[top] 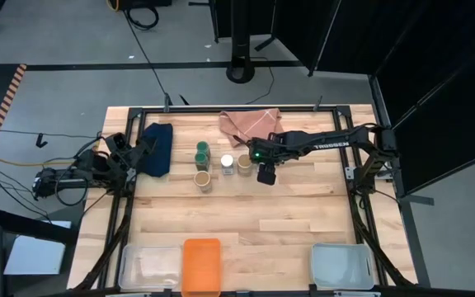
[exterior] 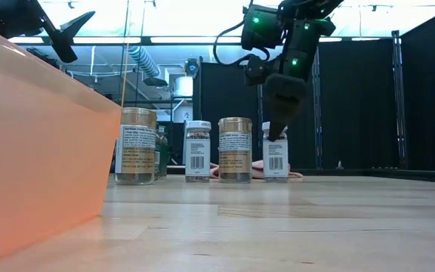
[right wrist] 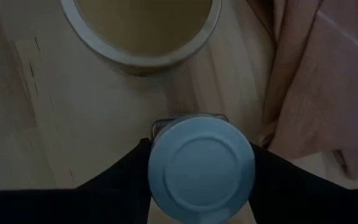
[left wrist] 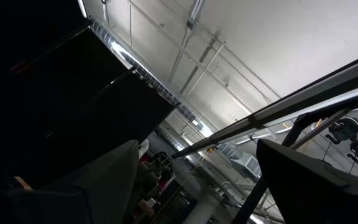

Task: Sort spices by type
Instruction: Put the right white seasoning bottle into the orange bin

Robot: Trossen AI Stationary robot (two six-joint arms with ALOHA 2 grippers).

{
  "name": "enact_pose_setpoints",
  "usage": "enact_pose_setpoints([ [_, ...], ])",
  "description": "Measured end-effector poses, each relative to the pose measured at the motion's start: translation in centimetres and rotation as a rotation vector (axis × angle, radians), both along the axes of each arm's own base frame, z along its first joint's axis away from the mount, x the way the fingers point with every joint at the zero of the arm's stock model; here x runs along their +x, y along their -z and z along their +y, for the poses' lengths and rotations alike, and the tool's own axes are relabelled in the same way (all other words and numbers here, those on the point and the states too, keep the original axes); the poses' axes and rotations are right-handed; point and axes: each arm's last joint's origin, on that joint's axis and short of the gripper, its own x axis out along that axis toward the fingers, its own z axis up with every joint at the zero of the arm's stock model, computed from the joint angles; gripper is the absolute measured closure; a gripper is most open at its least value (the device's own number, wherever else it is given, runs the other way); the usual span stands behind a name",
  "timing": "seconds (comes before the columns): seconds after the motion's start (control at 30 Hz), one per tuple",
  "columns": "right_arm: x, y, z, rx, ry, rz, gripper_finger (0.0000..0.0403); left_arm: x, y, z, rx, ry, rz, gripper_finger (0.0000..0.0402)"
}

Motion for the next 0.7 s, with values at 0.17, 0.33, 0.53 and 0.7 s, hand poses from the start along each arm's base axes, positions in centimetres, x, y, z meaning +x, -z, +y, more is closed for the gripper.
enact_pose_setpoints([
  [0.17, 0.0, -1.9, 0.9, 0.011, 0.005, -0.015, 0.0194, 0.0, 0.0, 0.0, 0.0, 0.0, 0.0, 0.0069],
  [0.33, 0.6, -4.0, 2.7, 0.045, -0.029, -0.038, 0.0194, 0.0, 0.0, 0.0, 0.0, 0.0, 0.003, 0.0069],
  [0.53, 1.7, -6.1, 6.1, 0.129, -0.088, -0.155, 0.0194, 0.0, 0.0, 0.0, 0.0, 0.0, 0.005, 0.0069],
  [0.7, 2.6, -7.1, 9.5, 0.16, -0.195, -0.283, 0.0194, 0.0, 0.0, 0.0, 0.0, 0.0, 0.005, 0.0069],
])
